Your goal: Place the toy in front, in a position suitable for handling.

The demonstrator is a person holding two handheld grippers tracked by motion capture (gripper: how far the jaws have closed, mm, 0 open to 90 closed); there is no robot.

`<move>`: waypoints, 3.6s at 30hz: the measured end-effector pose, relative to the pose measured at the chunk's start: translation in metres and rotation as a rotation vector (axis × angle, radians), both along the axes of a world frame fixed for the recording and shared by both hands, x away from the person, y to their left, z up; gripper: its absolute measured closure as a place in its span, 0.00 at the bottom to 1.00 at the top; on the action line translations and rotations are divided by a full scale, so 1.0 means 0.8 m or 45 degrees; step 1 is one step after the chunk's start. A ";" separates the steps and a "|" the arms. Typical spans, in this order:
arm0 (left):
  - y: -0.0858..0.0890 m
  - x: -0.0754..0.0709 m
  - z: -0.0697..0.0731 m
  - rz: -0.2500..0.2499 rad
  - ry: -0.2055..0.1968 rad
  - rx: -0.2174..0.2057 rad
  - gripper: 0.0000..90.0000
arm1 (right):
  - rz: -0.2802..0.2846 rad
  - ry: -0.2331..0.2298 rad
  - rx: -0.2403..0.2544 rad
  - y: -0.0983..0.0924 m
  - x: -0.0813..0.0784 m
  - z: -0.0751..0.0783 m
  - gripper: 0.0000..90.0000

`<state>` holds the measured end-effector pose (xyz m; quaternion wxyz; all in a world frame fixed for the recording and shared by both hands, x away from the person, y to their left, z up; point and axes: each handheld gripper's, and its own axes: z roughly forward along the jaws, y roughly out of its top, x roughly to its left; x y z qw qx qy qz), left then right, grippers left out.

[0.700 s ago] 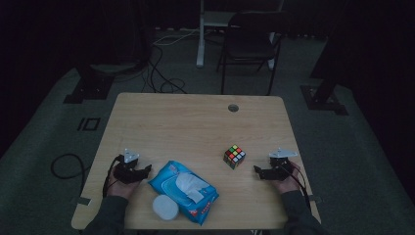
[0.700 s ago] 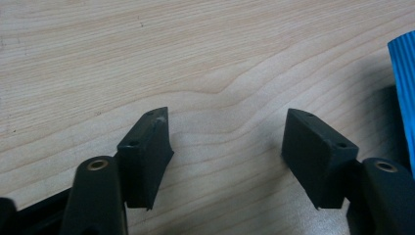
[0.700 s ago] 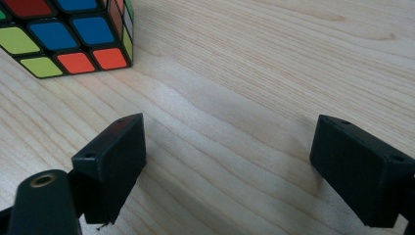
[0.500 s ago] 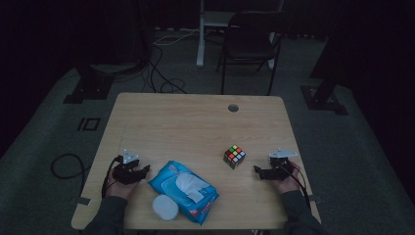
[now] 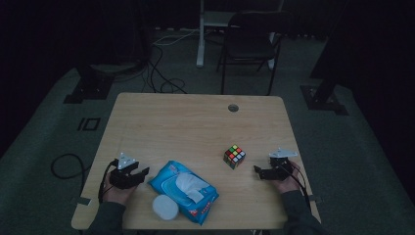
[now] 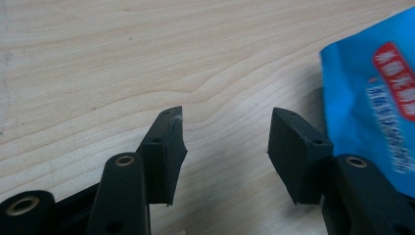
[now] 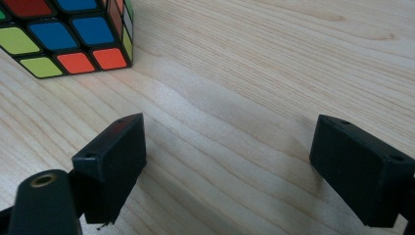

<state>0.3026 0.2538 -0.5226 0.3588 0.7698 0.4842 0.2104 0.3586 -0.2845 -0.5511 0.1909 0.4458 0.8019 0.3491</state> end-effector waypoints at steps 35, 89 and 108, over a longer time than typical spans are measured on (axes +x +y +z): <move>-0.016 -0.046 0.002 -0.120 0.051 0.124 0.50 | -0.008 0.001 0.001 0.000 0.000 0.000 0.15; 0.038 0.136 0.004 0.034 0.114 -0.094 0.66 | -0.008 0.000 0.001 0.000 0.000 0.000 0.15; -0.025 -0.020 0.068 -0.144 -0.108 -0.069 0.65 | -0.009 0.001 0.000 0.000 -0.001 0.000 0.15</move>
